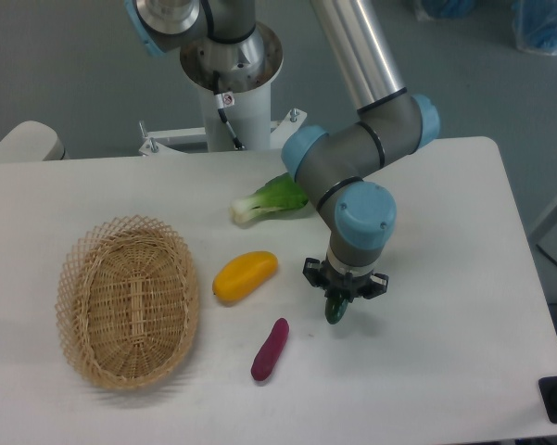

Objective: Place the cucumber on the table
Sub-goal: 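Lower the held cucumber onto the table and open the gripper, then raise the open gripper up away from the cucumber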

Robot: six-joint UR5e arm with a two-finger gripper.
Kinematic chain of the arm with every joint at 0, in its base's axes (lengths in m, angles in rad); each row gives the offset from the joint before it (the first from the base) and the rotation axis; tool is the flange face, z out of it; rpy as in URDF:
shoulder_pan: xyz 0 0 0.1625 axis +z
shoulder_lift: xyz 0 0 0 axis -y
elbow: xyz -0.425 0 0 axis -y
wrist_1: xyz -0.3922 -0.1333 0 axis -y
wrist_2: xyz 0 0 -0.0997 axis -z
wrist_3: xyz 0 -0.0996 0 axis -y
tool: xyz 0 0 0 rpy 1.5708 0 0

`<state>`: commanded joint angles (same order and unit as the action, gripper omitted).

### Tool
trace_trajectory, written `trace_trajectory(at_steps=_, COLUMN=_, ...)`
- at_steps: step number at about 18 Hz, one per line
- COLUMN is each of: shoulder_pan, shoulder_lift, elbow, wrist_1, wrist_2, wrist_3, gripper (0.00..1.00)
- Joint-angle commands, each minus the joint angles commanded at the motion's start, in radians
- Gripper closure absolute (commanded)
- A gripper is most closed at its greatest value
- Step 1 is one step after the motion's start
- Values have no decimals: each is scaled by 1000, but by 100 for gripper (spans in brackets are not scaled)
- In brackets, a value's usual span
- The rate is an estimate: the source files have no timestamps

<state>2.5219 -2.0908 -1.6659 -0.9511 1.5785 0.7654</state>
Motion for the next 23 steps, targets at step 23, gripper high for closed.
trace_trajectory(at_steps=23, shoulder_pan=8, shoulder_lift=-69, elbow=276, wrist_1=-113, wrist_2=-64, wrist_3=294, gripper=0)
